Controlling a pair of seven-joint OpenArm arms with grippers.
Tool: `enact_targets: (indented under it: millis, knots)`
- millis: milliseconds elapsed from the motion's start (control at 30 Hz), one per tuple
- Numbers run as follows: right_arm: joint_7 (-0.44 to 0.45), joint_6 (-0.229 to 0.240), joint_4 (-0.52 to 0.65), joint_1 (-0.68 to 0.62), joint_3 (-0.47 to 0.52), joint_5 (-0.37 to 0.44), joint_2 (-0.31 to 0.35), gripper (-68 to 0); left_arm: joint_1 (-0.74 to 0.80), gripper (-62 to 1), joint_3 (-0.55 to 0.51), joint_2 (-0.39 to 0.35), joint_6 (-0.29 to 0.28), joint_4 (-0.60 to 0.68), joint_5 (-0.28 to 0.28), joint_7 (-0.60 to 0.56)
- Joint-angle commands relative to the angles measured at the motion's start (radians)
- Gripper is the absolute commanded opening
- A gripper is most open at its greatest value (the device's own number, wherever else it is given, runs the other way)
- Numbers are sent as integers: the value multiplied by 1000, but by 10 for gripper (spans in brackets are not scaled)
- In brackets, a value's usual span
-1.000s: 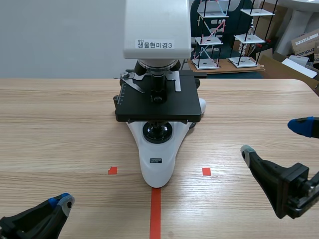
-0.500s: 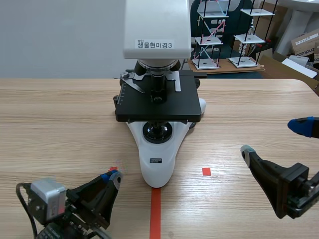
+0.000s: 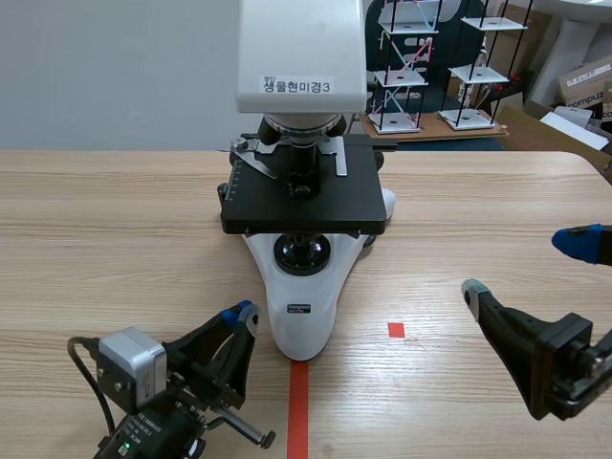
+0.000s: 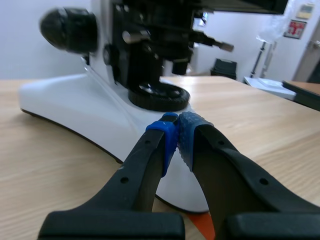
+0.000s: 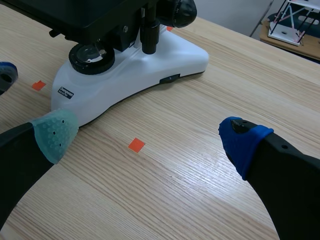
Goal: Point at the diaphragm
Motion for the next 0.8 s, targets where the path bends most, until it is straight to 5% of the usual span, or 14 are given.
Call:
enact_targets:
  millis: [0,767]
  knots:
    - [19,-2,19,3,4,10,10,-54,0,-582,-1,2,-2,25,-4,-38]
    - [19,-2,19,3,4,10,10,-54,0,-582,-1,2,-2,25,-4,-72]
